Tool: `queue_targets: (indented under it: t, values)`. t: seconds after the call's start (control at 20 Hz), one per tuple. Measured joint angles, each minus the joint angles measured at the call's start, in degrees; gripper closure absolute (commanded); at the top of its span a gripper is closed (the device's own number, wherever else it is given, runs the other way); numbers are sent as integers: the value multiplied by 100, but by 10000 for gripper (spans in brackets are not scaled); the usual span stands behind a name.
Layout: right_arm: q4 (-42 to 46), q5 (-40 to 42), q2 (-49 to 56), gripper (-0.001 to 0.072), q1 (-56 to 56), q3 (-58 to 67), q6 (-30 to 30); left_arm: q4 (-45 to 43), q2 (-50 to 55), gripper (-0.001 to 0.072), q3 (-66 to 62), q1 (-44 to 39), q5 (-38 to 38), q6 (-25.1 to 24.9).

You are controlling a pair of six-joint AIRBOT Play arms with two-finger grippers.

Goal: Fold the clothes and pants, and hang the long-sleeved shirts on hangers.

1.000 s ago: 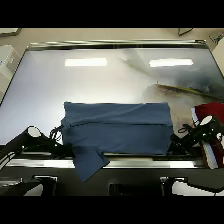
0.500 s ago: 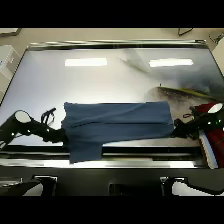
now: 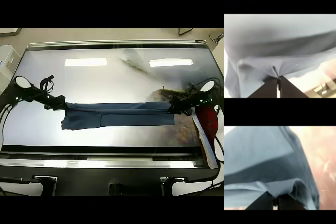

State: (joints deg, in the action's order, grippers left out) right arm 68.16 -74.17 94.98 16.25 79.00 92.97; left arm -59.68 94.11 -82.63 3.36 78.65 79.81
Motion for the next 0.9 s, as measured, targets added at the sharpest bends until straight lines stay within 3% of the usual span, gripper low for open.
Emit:
queue_targets:
  t: [0.2,0.25,0.3,0.4,0.5,0.9]
  values:
    - [-243,203,330,673,-28,155,55,-15,870,679,-730,-85,101,74]
    - [-295,205,382,626,-33,168,74,-13,1005,672,-804,-111,129,74]
    - [-332,225,417,530,-33,179,76,-13,1121,608,-861,-138,157,74]
    - [-363,225,452,172,-33,227,101,-11,1233,342,-931,-153,254,76]
    - [-284,101,470,16,-33,369,17,0,1233,308,-970,-94,444,76]
    - [638,-289,732,16,-31,640,-236,216,452,309,-1008,162,776,76]
